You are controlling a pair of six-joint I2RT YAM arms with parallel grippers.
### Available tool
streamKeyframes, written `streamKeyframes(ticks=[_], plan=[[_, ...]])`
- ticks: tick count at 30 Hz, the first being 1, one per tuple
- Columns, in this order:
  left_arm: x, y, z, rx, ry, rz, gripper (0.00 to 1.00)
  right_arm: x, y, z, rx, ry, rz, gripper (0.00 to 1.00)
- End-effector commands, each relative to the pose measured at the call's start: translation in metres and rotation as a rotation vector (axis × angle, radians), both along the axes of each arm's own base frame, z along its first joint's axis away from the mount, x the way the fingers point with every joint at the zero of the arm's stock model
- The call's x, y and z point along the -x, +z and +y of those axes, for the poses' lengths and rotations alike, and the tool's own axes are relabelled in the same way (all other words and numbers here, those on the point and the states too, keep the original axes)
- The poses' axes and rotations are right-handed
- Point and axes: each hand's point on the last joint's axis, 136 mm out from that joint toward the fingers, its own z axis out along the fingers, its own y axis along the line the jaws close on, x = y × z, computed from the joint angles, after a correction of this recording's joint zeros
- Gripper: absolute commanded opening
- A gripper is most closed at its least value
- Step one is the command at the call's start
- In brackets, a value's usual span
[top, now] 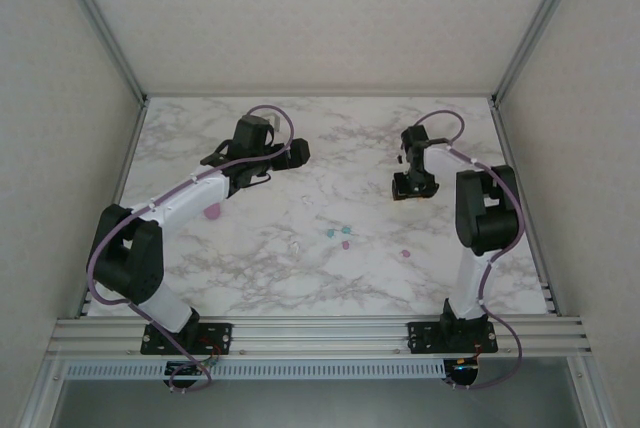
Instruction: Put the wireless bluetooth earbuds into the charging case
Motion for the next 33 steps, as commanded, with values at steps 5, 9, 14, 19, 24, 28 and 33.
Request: streamKeyframes(ticks=[5,9,14,19,24,28,33], plan=[[-0.005,0.012,-0.004,0.026,0.025,-0.002,1.0,-0.006,0.066,0.027,-0.137,0.075,-0.204,0.41],[-0.004,0.031,-0.015,0.093,-0.016,-0.016,0.97,-0.01,0.133,0.062,-0.287,0.196,-0.424,0.41],[0.001,0.071,-0.036,0.193,-0.12,-0.048,0.89,0.006,0.218,0.107,-0.377,0.51,-0.805,0.37],[0.017,0.114,-0.062,0.315,-0.276,-0.075,0.81,0.035,0.26,0.136,-0.337,0.84,-1.063,0.35],[0.045,0.149,-0.085,0.393,-0.448,-0.116,0.73,0.043,0.281,0.151,-0.258,0.978,-1.154,0.34],[0.068,0.159,-0.098,0.393,-0.546,-0.119,0.68,0.048,0.292,0.162,-0.237,1.047,-1.201,0.34],[0.085,0.163,-0.115,0.367,-0.625,-0.116,0.61,0.048,0.3,0.167,-0.225,1.061,-1.222,0.34]])
